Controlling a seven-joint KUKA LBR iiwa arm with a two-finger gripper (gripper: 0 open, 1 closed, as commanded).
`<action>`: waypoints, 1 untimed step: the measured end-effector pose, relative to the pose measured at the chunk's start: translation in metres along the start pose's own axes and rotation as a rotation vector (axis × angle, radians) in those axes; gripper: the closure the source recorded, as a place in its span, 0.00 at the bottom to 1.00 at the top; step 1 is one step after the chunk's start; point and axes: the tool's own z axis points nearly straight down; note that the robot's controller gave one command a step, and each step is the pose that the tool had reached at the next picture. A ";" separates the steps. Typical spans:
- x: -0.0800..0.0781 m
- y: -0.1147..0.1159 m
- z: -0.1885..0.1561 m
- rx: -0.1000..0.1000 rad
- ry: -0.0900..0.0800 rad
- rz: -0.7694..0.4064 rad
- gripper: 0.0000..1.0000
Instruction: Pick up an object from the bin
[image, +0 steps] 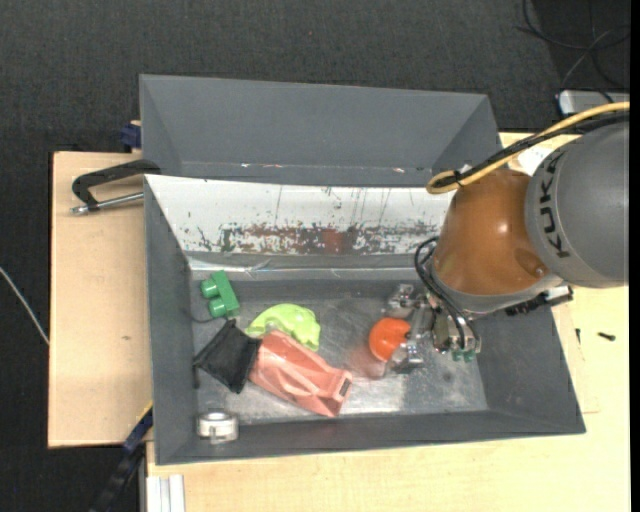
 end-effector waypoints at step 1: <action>-0.001 0.000 -0.020 0.000 -0.005 0.000 1.00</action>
Offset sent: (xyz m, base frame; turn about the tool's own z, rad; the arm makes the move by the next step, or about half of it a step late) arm 0.0000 0.0002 0.0968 0.0000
